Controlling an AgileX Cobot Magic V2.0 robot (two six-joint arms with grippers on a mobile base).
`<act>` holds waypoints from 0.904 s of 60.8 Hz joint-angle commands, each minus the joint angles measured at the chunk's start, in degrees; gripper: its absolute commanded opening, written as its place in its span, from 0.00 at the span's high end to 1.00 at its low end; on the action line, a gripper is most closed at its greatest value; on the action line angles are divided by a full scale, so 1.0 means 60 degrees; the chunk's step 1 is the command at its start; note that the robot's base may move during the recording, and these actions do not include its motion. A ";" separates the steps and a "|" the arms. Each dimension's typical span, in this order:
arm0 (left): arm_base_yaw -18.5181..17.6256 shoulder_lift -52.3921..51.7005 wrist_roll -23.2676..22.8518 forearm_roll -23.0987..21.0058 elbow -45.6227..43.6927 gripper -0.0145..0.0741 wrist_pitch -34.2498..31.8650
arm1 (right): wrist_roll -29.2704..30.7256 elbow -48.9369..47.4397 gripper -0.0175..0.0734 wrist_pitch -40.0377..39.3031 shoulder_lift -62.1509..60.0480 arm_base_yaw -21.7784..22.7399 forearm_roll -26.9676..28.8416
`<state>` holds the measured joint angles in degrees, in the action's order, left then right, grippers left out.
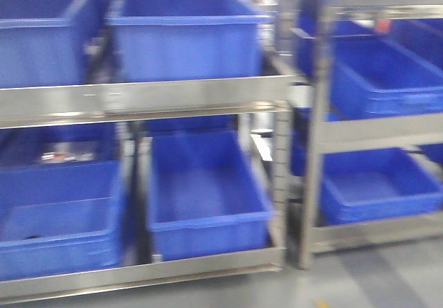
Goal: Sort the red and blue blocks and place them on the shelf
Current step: 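Turn the base to face the shelf of blue bins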
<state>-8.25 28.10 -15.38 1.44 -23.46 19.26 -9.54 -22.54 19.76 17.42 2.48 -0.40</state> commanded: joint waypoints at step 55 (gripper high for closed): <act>0.0020 0.0026 -0.0012 0.0024 -0.0287 0.70 -0.0842 | 0.0012 -0.0265 0.75 -0.0826 0.0089 0.0047 -0.0106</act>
<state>-8.25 28.10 -15.38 1.44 -23.46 19.26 -9.54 -22.54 19.76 17.42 2.48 -0.40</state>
